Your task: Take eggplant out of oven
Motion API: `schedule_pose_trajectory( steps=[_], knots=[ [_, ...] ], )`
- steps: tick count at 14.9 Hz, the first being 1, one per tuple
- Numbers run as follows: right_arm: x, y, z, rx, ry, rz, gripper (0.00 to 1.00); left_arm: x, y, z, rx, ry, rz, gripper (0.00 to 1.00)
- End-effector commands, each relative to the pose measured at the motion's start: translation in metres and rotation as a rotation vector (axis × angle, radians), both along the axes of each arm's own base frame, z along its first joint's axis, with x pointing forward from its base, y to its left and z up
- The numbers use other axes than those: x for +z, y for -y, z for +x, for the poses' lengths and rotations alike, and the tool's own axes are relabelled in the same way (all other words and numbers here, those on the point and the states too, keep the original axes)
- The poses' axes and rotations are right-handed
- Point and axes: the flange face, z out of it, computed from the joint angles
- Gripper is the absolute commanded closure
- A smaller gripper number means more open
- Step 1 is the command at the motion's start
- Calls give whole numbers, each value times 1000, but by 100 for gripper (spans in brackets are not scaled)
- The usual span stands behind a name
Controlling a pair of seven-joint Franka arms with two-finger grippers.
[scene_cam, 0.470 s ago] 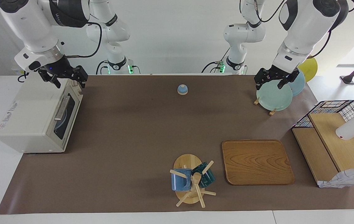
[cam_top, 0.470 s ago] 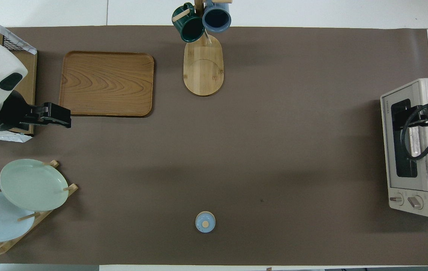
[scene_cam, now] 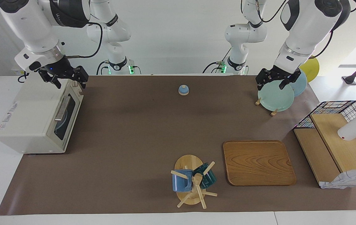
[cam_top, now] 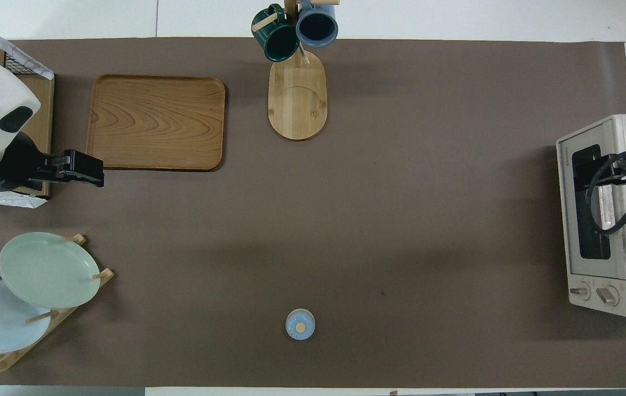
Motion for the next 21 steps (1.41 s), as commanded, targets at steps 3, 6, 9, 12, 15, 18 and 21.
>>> schedule_pose_trajectory(
  steps=[3, 6, 9, 12, 15, 18, 21],
  knots=[
    [3, -3, -1, 61, 27, 28, 86, 1, -3, -2, 2, 0, -1, 0],
    [-19, 2, -7, 69, 65, 28, 100, 1, -3, -2, 2, 0, -1, 0],
    [-39, 13, -11, 69, 73, -35, 100, 1, -4, -2, 2, -1, -1, 0],
    [-59, 33, -12, 69, 95, -109, 100, 1, -3, -2, 2, 0, -1, 0],
    [-80, 48, -15, 35, 82, -159, 100, 1, -4, -2, 2, -1, -1, 0],
    [-96, 53, -17, 32, 66, -208, 100, 1, -3, -2, 2, 0, -1, 0],
    [-107, 61, -17, 32, 58, -224, 100, 1, -3, -2, 2, 0, -1, 0]
  ],
)
